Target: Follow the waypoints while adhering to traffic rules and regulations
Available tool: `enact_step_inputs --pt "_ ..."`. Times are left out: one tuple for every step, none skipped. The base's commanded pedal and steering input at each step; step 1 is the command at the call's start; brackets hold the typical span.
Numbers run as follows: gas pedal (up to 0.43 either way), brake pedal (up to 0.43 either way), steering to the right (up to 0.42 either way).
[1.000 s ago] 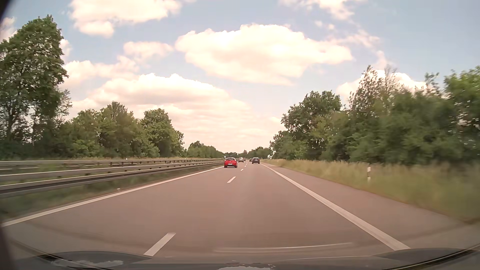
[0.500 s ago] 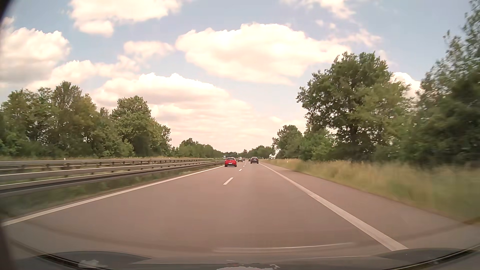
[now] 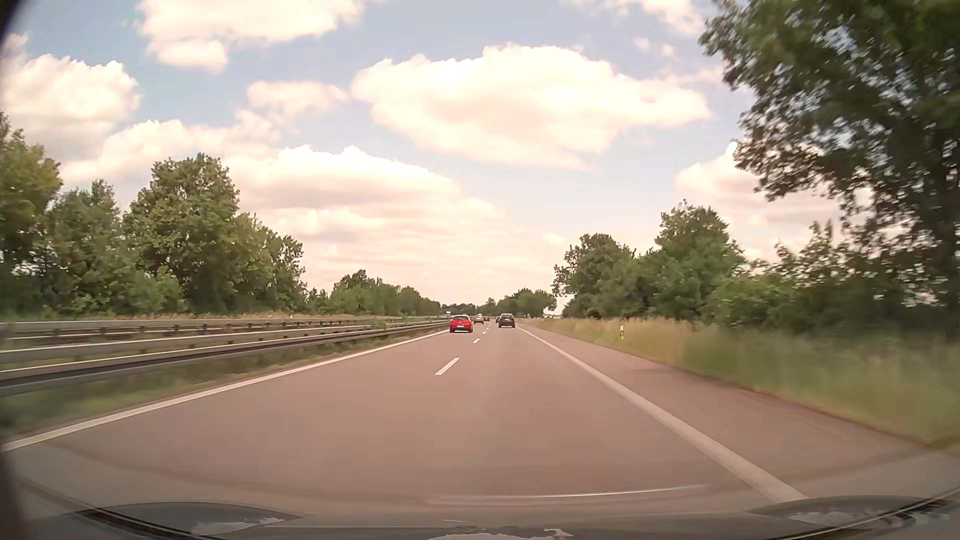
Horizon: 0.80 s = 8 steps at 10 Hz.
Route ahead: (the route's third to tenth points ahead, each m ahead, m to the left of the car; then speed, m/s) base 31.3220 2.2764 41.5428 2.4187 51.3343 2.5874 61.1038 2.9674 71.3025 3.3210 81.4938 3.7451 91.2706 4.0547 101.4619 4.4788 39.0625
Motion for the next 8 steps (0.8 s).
enact_step_inputs --pt "0.421 0.012 -0.002" --pt "0.421 0.012 -0.003" --pt "0.421 0.012 -0.003" --pt "0.398 0.012 -0.004" --pt "0.37 0.012 -0.004" --pt "0.37 0.012 -0.004" --pt "0.37 0.012 -0.004" --pt "0.39 0.012 -0.004"
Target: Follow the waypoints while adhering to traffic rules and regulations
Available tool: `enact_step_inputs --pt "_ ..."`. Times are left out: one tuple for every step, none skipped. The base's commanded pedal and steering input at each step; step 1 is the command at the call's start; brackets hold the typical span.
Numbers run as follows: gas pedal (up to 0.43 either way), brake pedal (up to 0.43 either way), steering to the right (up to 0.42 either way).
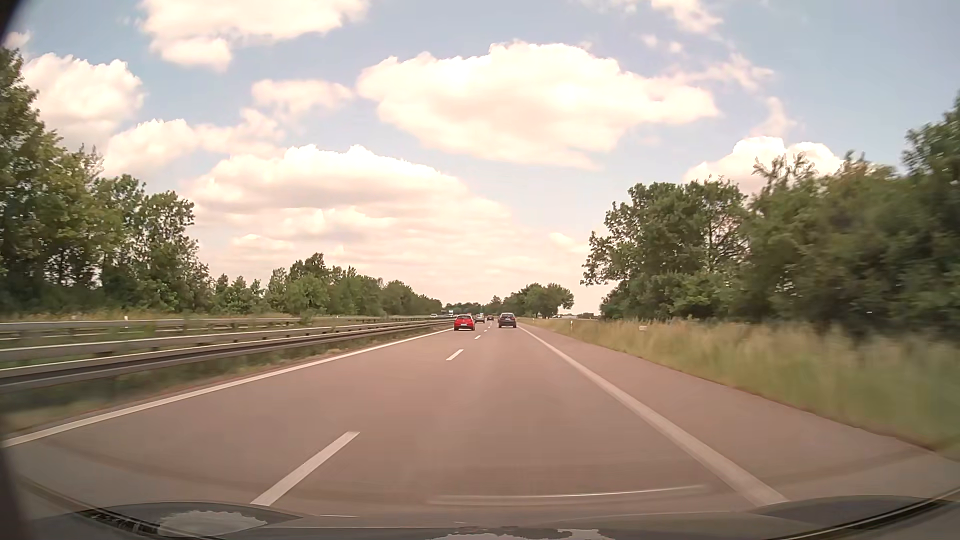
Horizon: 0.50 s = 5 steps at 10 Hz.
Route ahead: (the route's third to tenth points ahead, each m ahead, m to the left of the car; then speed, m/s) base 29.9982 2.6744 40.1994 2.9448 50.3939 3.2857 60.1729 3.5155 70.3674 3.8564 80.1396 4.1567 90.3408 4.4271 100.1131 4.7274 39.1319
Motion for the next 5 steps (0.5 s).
enact_step_inputs --pt "0.398 0.012 -0.004" --pt "0.398 0.012 -0.004" --pt "0.409 0.012 -0.004" --pt "0.421 0.012 -0.004" --pt "0.421 0.012 -0.004"
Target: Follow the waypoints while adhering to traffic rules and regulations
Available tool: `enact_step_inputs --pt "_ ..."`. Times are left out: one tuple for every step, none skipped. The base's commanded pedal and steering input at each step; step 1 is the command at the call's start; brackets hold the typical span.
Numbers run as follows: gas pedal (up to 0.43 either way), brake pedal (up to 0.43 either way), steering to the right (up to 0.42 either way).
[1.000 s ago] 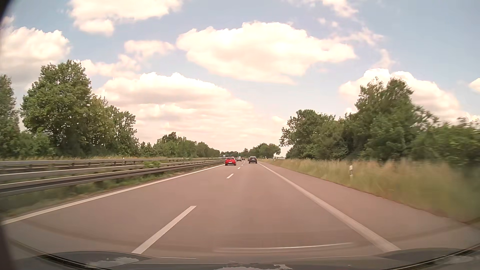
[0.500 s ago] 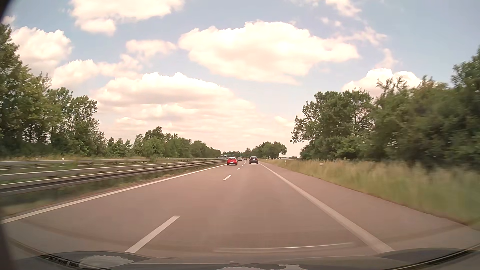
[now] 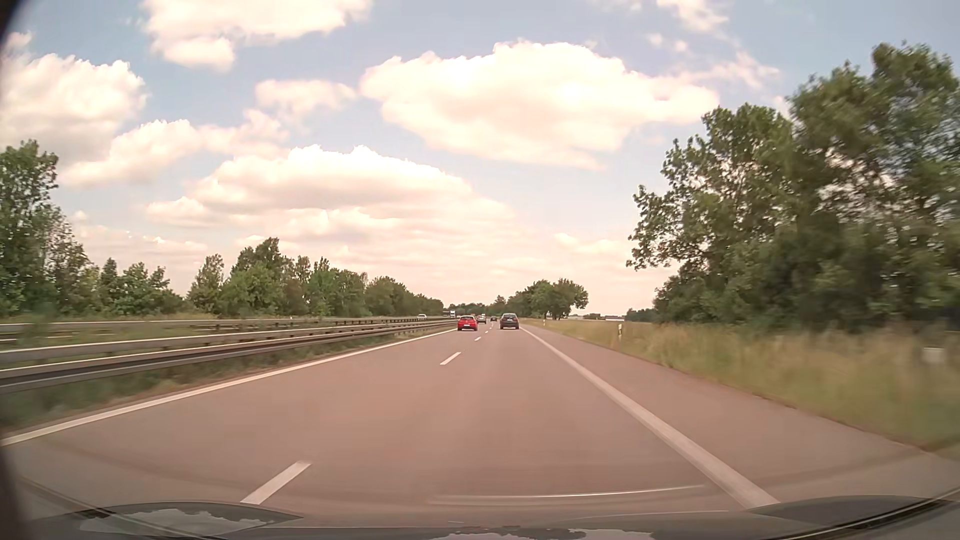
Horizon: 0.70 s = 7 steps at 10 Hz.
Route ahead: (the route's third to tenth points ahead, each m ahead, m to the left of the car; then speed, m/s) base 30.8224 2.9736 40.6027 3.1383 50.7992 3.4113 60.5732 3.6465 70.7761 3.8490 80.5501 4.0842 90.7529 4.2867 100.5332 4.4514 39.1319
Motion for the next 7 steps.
enact_step_inputs --pt "0.421 0.012 -0.004" --pt "0.421 0.012 -0.006" --pt "0.421 0.012 -0.006" --pt "0.441 0.012 -0.007" --pt "0.449 0.012 -0.007" --pt "0.449 0.012 -0.007" --pt "0.449 0.012 -0.007"
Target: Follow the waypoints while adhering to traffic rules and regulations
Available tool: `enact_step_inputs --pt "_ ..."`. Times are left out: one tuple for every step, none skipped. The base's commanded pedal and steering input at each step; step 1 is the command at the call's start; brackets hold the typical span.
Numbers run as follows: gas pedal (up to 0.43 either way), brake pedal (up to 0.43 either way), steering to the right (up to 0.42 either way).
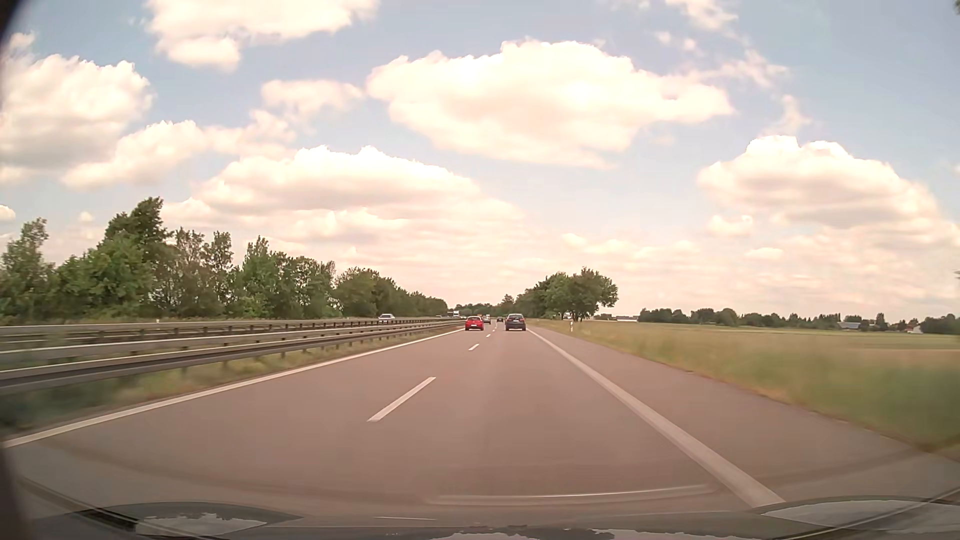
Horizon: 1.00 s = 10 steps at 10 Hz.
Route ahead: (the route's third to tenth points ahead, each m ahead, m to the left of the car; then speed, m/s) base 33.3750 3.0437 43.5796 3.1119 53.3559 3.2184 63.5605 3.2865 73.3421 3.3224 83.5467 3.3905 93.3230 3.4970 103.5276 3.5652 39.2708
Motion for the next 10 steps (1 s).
enact_step_inputs --pt "0.461 0.012 -0.007" --pt "0.461 0.012 -0.008" --pt "0.461 0.012 -0.008" --pt "0.461 0.012 -0.008" --pt "0.461 0.012 -0.009" --pt "0.461 0.012 -0.009" --pt "0.461 0.012 -0.009" --pt "0.461 0.012 -0.009" --pt "0.461 0.012 -0.009" --pt "0.461 0.006 -0.009"
